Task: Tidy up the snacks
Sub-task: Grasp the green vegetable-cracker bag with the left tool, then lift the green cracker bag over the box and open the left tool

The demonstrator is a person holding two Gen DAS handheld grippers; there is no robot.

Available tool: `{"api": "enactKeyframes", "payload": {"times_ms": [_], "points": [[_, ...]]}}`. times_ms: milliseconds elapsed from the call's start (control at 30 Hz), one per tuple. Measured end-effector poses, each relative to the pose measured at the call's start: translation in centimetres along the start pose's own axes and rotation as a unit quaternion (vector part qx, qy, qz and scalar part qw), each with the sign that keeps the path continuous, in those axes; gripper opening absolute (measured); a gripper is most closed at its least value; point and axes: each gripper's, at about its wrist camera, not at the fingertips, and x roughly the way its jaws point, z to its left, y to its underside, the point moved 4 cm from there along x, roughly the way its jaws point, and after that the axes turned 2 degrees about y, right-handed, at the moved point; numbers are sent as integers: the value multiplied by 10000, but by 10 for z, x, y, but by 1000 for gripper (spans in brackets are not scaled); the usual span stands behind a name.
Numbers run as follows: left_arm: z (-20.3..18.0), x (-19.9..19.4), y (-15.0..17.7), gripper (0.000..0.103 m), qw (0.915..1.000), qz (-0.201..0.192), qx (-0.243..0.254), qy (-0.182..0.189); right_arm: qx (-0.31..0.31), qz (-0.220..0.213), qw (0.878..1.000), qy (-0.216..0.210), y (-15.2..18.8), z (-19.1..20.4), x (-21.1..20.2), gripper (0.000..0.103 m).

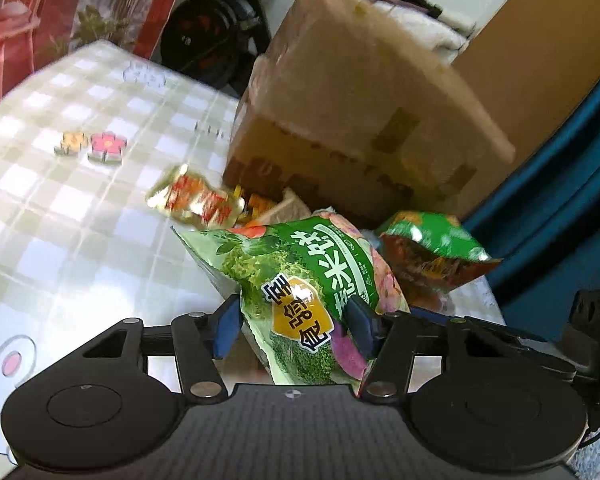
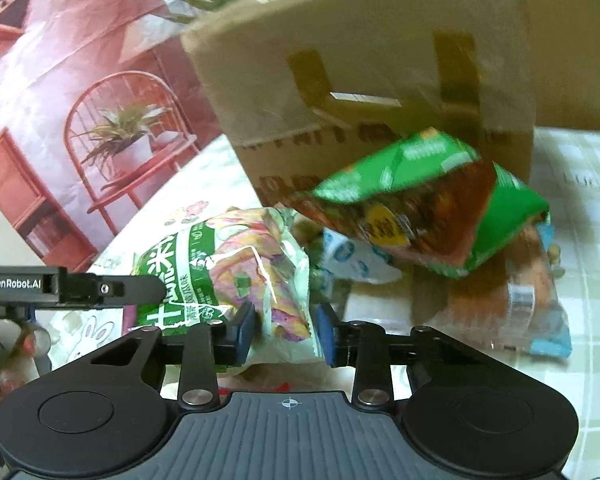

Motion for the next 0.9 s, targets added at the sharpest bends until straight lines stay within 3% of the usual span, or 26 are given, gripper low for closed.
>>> {"api": "enactKeyframes", "payload": {"times_ms": [200,533,733,900], "points": [[-25,-37,-30,59,9975,-606,358,116,-156,-529,9984,-143,-35,19,-37,27],[-94,-81,-98,59,9767,-1646,1280,507,-445,-1691,9844,-197,-112,30,-104,23],[-132,-70,-137,59,9639,-1931,1670,759,-619,-2177,9740,69,-158,24,-121,23],[-151,-18,-177,59,9651,-1751,1702,943,-499,-2256,9719,457,-196,-11,-107,23]]}}
